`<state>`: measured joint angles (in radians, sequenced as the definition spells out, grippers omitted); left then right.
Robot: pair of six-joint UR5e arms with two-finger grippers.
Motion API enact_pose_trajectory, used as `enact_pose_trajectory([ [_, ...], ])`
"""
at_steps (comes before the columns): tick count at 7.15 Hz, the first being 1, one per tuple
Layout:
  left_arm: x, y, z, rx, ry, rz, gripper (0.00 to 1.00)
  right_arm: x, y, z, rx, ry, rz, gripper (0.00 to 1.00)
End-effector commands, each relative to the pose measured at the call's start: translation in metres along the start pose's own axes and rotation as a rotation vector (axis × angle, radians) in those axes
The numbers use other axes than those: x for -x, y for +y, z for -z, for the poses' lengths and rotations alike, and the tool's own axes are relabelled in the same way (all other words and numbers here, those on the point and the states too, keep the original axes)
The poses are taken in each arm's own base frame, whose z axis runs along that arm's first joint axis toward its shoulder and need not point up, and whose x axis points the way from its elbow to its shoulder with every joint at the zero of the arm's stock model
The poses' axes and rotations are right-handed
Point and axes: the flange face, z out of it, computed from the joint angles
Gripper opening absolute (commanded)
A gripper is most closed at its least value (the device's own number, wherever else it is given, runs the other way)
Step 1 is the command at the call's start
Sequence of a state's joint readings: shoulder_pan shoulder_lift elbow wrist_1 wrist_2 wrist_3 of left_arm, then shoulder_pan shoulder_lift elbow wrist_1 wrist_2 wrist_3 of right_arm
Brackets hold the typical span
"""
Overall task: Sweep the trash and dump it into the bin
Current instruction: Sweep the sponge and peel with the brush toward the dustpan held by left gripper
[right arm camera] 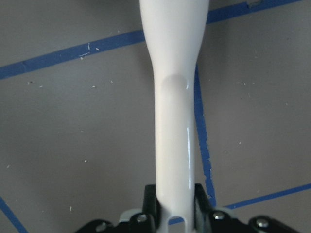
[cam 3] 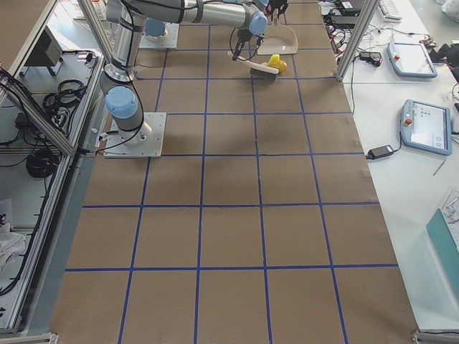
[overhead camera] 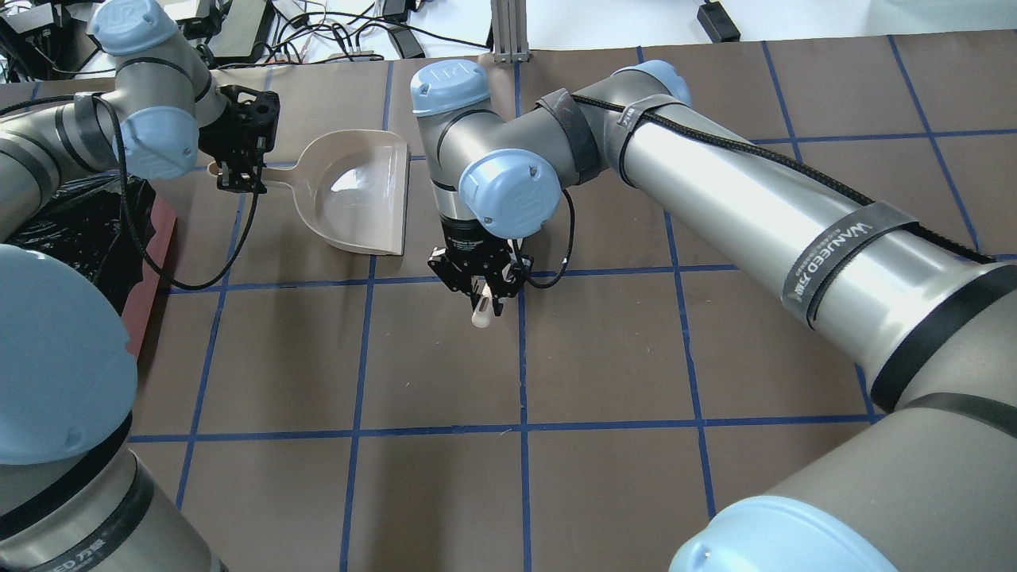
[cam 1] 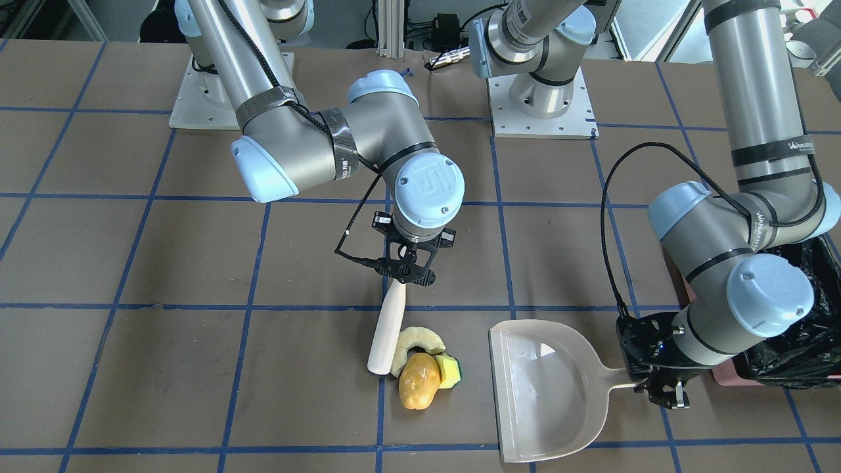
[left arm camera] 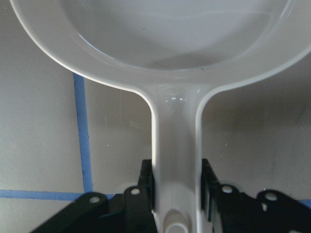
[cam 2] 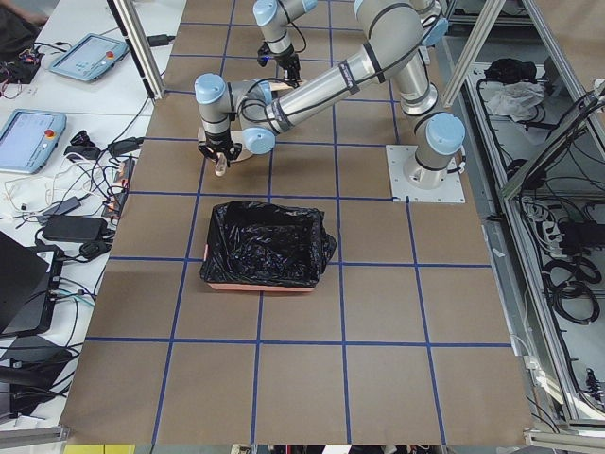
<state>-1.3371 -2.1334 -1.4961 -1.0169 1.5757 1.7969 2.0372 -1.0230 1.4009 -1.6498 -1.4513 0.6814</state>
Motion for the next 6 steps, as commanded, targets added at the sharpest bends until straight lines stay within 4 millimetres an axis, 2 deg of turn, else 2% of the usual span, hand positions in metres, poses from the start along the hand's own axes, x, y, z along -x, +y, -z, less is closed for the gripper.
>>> enact_pose_trajectory([
  [1,0.0,-0.001,-0.001,0.0,0.003,-0.003,0.23,0.008,-0.004,-0.001,-0.019,-0.048,-0.007,0.0],
  [3,-0.001,0.0,-0.006,0.009,0.012,-0.003,0.22,0.015,-0.014,-0.008,-0.044,-0.075,-0.027,0.0],
  [6,0.0,0.0,-0.003,0.012,0.008,-0.003,0.22,0.023,-0.015,0.002,-0.055,-0.136,-0.024,0.0],
])
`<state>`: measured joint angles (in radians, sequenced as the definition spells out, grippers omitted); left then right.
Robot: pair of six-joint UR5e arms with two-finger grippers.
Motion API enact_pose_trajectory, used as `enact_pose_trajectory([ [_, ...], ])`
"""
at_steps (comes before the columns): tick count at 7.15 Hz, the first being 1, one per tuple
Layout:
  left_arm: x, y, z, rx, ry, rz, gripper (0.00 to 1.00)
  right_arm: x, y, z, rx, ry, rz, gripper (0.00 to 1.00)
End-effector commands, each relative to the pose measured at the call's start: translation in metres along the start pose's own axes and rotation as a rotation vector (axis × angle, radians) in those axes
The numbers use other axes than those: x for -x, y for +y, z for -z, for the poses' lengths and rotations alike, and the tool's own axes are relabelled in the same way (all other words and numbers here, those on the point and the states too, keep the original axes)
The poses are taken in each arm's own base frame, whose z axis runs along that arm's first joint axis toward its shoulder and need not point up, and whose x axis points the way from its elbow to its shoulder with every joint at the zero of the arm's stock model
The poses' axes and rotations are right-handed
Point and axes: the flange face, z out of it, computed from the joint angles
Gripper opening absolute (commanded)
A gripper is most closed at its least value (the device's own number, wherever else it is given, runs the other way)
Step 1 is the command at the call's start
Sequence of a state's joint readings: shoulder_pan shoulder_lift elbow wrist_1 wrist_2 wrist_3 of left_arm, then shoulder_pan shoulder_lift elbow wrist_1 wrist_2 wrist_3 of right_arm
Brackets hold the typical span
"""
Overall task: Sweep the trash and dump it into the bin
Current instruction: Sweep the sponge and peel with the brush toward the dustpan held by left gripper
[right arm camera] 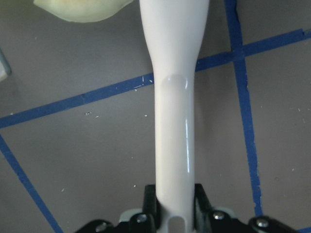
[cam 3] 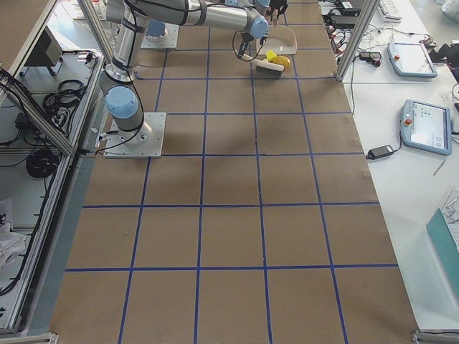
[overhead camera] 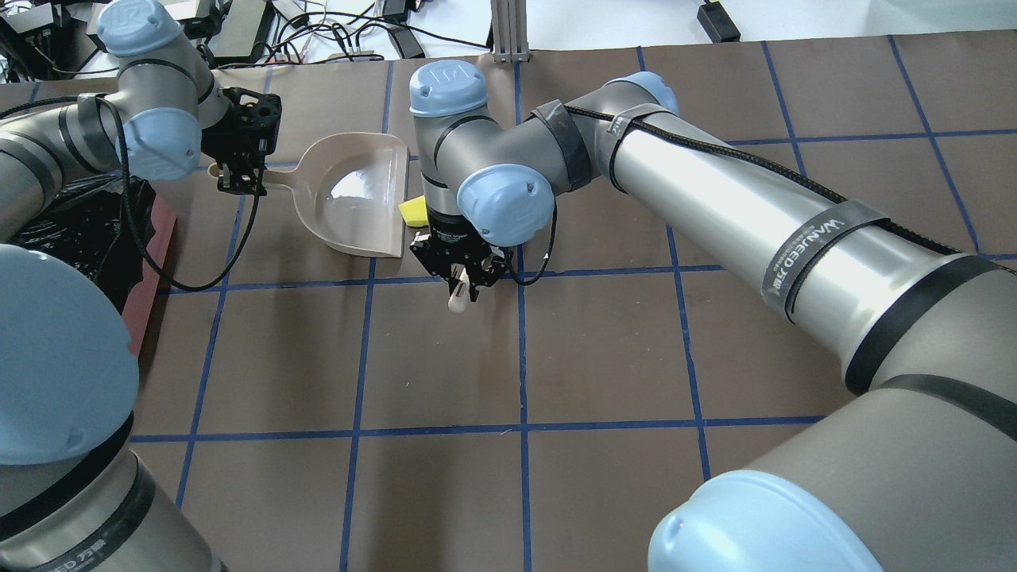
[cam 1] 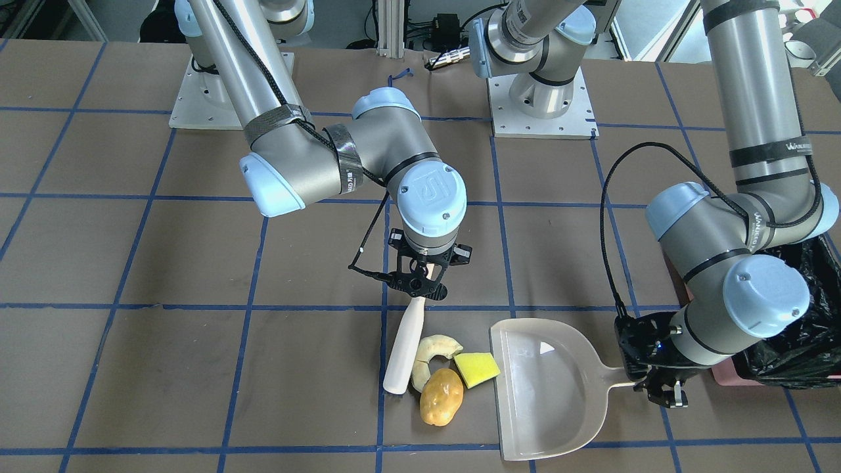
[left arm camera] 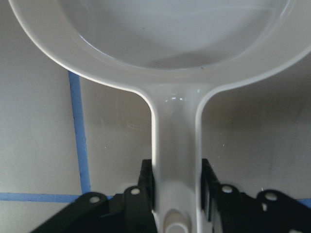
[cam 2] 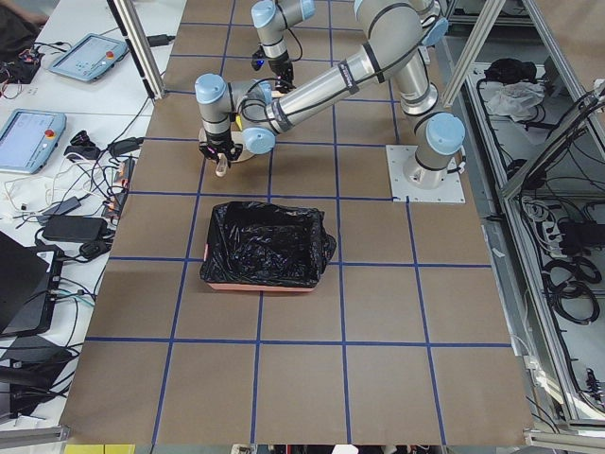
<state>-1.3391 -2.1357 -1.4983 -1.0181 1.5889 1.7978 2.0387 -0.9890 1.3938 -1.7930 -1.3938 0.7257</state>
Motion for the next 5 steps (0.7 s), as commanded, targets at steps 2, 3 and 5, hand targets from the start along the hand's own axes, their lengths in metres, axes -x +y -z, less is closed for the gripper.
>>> enact_pose_trajectory([
  [2,0.001,-0.001,0.0,0.0,-0.001,0.0,0.22,0.009,-0.004,0.005,-0.015,-0.041,0.0,0.0],
  [3,0.001,0.0,-0.003,0.0,0.002,0.001,0.22,0.014,-0.001,0.0,-0.006,-0.048,0.007,0.0],
  [5,0.001,-0.001,-0.006,-0.004,0.004,-0.002,0.22,0.021,0.006,0.0,-0.008,-0.048,0.021,0.0],
])
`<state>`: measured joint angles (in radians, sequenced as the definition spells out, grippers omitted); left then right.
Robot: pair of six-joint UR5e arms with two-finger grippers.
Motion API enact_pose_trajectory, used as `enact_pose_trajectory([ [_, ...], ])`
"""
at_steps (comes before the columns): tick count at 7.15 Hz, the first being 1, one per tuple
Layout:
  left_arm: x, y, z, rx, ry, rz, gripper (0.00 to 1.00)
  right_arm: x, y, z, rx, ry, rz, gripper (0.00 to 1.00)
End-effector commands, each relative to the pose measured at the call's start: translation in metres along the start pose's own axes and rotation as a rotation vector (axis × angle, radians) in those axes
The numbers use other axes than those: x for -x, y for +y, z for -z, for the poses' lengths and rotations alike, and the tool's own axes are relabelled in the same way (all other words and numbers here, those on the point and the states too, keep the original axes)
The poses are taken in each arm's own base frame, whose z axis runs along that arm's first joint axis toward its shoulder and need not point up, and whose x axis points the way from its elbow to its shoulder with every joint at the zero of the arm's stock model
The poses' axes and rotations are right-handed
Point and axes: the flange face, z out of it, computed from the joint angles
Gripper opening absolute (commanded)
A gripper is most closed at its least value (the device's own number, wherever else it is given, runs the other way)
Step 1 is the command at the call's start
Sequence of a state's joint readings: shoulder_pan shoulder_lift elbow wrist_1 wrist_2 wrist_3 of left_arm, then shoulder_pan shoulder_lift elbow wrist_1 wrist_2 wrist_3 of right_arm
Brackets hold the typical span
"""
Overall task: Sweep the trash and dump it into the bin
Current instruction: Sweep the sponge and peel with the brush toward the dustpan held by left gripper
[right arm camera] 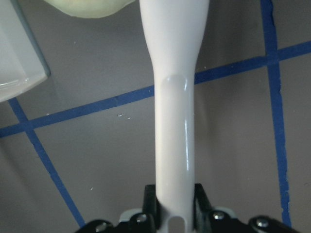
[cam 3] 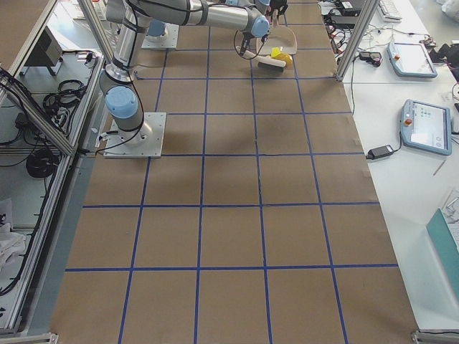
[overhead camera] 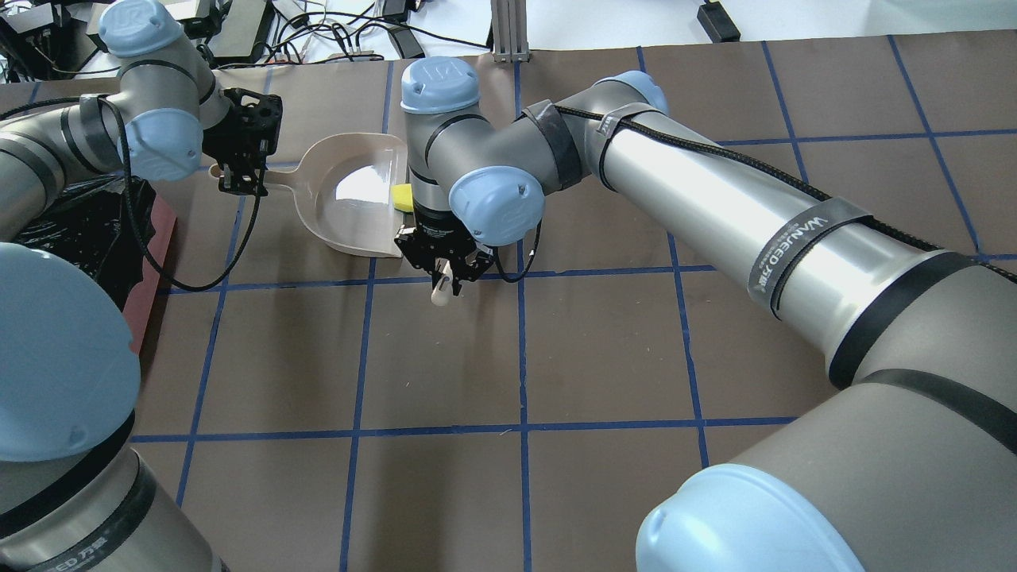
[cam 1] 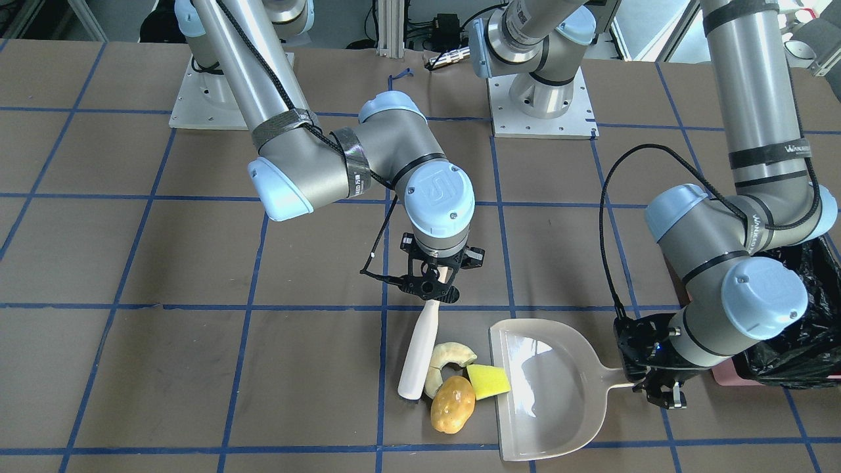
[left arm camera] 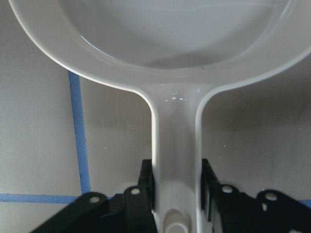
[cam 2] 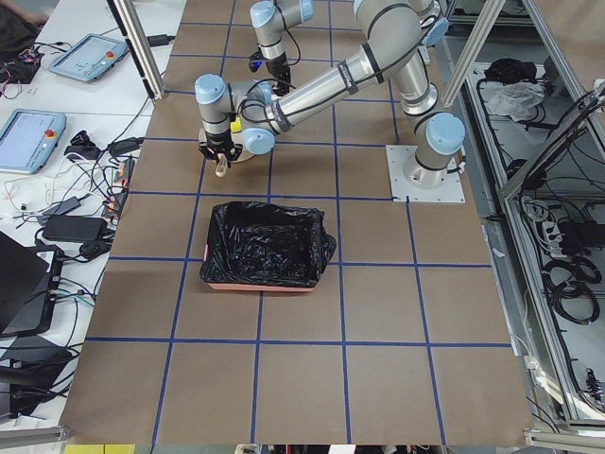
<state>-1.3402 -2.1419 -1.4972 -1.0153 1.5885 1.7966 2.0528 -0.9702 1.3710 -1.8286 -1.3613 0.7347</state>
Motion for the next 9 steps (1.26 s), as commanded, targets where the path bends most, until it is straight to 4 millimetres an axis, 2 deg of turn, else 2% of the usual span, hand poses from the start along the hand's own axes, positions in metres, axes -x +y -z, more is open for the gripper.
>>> enact_pose_trajectory([
  [1,0.0,-0.001,0.002,0.0,-0.004,-0.003,0.22,0.007,0.002,-0.005,0.002,0.001,0.01,0.0],
  [4,0.0,-0.005,0.001,0.003,-0.003,-0.022,0.22,0.024,0.004,-0.01,-0.022,-0.026,0.034,0.0],
  [7,0.003,-0.006,-0.003,0.003,-0.014,-0.023,0.22,0.037,0.016,-0.013,-0.032,-0.056,0.051,0.0],
  [9,0.003,-0.007,-0.004,0.003,-0.012,-0.024,0.22,0.047,0.012,-0.02,-0.056,-0.098,0.072,0.0],
])
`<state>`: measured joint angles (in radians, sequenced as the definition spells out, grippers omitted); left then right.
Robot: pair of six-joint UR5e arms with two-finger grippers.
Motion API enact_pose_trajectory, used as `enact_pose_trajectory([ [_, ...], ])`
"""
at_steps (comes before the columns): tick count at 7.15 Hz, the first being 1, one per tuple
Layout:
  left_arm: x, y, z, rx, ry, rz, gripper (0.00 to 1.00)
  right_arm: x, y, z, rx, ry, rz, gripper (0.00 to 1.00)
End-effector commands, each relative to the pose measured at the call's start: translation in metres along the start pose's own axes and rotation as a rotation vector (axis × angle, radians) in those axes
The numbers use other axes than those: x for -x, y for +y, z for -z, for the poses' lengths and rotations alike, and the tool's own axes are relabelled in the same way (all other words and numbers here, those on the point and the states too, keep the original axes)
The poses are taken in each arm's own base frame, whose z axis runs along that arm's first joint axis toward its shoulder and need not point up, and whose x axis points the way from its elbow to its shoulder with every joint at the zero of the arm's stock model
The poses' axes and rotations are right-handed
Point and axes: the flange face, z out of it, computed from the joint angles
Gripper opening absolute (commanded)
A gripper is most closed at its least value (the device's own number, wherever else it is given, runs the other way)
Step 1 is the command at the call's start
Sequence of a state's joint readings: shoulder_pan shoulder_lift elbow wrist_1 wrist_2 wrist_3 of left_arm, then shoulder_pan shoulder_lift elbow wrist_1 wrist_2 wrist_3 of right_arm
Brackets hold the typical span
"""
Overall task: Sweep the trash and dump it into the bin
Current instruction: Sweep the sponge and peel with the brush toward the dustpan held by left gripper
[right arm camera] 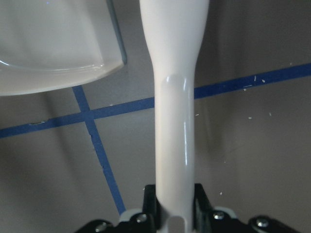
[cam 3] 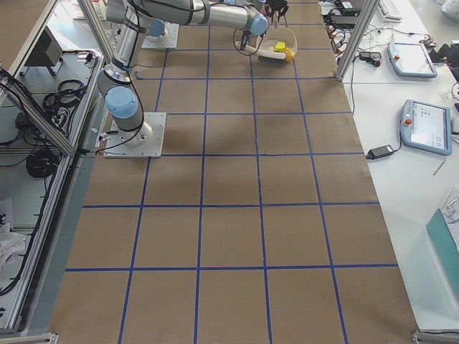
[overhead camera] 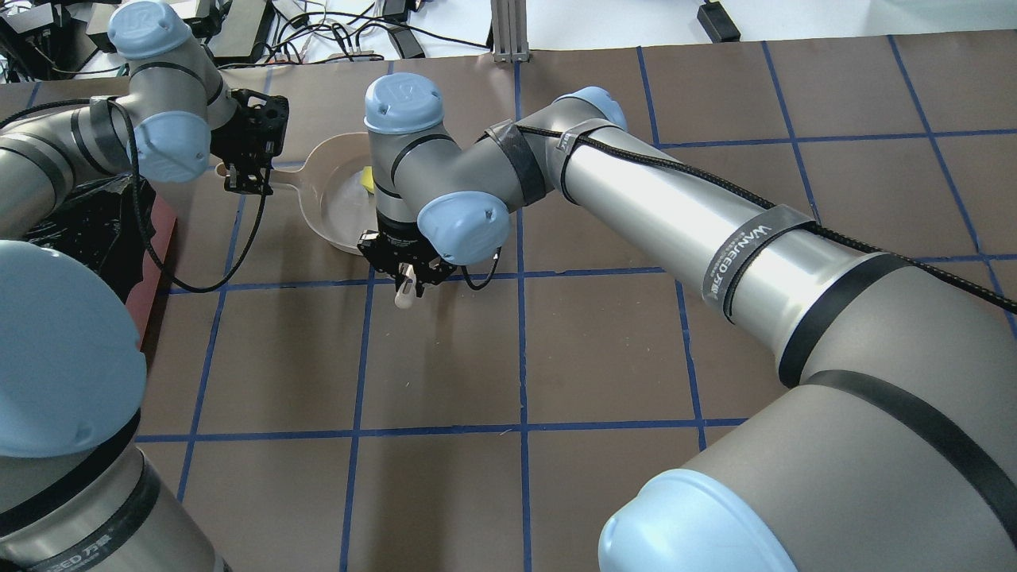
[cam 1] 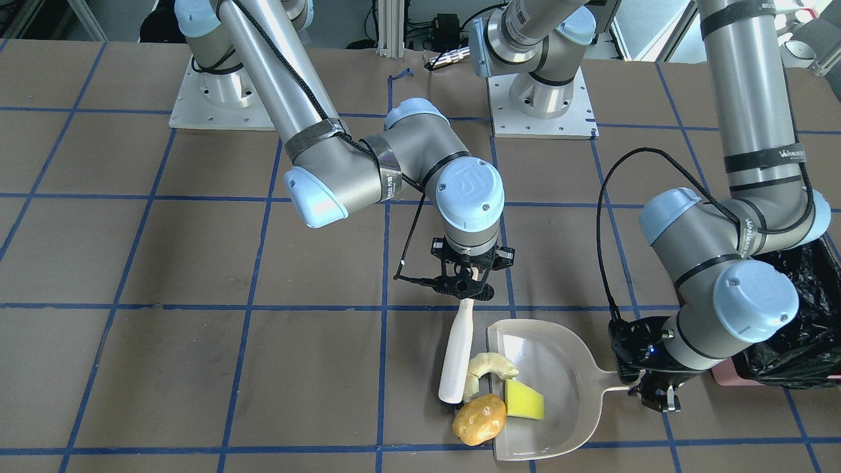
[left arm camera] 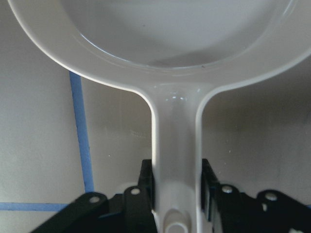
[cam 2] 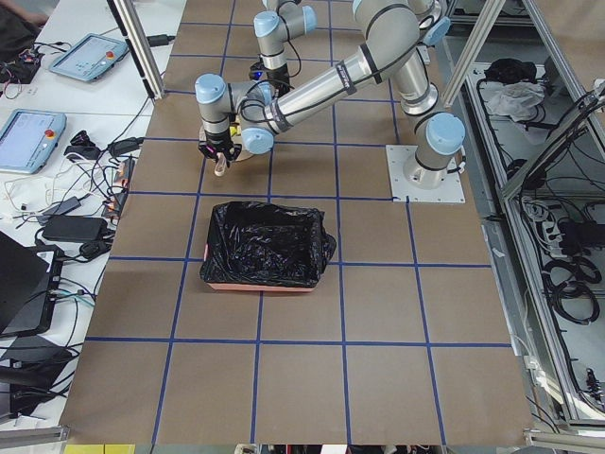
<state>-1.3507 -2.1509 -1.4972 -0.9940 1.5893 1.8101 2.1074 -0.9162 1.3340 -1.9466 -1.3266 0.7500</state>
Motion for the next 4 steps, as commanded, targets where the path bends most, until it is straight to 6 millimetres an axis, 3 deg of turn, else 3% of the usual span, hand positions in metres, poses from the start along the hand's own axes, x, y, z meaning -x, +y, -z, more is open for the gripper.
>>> enact_pose_trajectory([
  [1,0.0,0.0,-0.001,0.0,-0.002,-0.001,0.22,0.005,-0.001,-0.005,-0.014,-0.021,0.013,0.0],
  [4,0.0,0.0,0.001,0.001,-0.003,-0.001,0.22,0.016,-0.003,0.008,-0.031,-0.058,0.027,0.0],
])
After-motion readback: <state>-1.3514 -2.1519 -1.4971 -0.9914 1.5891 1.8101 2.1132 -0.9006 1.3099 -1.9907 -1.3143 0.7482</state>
